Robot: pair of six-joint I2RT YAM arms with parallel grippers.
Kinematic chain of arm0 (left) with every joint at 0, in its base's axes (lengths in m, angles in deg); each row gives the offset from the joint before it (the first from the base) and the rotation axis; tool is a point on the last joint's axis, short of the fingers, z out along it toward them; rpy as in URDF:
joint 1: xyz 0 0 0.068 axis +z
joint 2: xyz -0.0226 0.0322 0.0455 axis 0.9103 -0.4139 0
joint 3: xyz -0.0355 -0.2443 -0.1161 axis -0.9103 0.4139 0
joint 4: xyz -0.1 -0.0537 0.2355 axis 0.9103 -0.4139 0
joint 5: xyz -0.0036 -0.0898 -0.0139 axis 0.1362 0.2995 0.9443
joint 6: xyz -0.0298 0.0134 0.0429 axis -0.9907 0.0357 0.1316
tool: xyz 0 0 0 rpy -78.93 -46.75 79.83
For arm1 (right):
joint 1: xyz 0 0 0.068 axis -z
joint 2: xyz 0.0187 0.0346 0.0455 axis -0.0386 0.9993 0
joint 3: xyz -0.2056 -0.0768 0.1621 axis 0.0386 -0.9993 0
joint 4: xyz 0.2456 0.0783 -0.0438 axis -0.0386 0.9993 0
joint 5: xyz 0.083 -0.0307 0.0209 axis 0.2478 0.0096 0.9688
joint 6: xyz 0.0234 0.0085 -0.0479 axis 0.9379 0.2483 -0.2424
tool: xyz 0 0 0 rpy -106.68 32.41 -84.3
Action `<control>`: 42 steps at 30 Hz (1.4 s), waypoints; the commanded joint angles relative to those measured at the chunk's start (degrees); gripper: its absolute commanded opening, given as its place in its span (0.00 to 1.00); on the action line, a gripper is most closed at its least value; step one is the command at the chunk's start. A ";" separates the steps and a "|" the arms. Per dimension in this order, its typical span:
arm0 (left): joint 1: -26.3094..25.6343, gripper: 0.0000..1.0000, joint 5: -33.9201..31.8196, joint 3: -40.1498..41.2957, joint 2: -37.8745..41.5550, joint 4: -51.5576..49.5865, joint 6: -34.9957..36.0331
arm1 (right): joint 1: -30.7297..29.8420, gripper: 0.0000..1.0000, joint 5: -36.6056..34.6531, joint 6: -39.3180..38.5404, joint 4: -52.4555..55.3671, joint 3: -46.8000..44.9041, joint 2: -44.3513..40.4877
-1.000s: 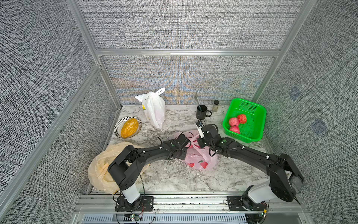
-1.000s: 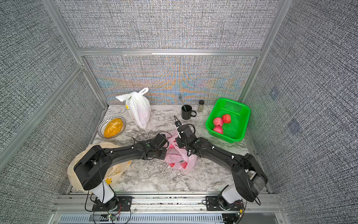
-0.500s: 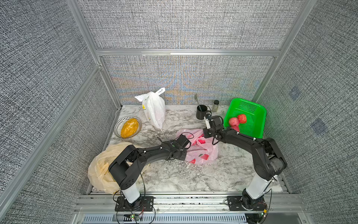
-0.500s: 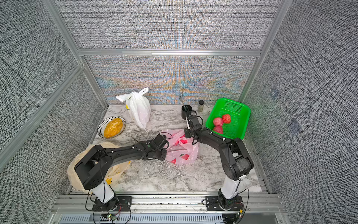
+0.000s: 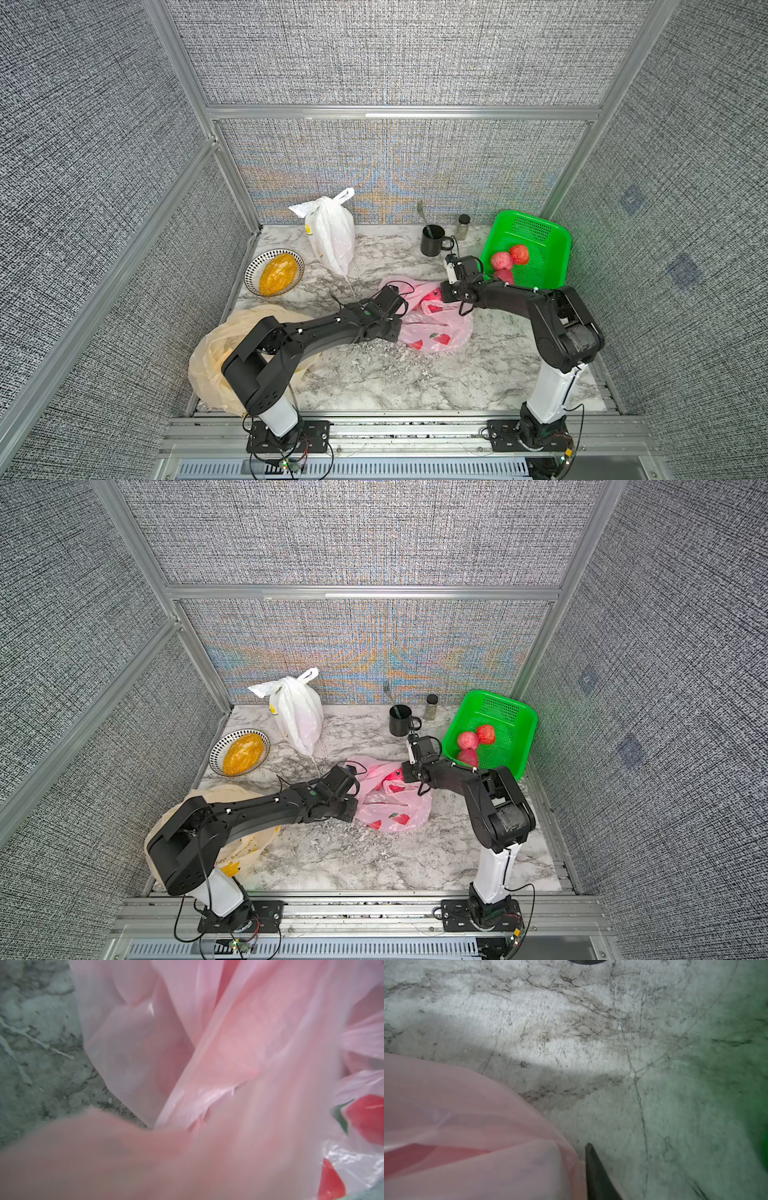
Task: Untie the knot of a plastic bag & take out the apple
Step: Untie the plastic bag at the center of the board.
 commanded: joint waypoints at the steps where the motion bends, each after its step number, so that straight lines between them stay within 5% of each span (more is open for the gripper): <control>1: 0.01 0.48 -2.13 -1.20 2.34 1.00 0.80 | -0.32 0.41 1.52 1.22 0.06 -1.38 -3.86; 8: 0.06 0.67 -5.84 -4.65 3.56 -2.15 2.92 | -2.82 0.61 0.45 1.88 4.34 -4.09 -12.73; 14: 0.06 0.70 -8.70 -7.41 1.03 -3.76 4.18 | -5.90 0.78 -4.52 2.44 7.88 -4.37 -20.16; 21: 0.08 0.68 -12.31 -9.15 -0.88 -4.13 3.06 | -8.63 0.85 -9.04 2.13 12.52 -4.97 -26.40; 27: 0.07 0.58 -12.68 -10.38 -2.63 -4.21 2.86 | -12.58 0.70 -5.46 -0.25 10.11 -3.07 -30.35; 32: 0.23 0.44 -13.41 -10.50 -3.08 -3.95 2.07 | -13.63 0.52 -0.48 -0.80 9.48 0.13 -23.60; 42: 1.23 0.34 -13.05 -9.95 -2.91 -2.59 1.18 | -13.63 0.47 6.98 -0.83 15.62 -2.44 -19.61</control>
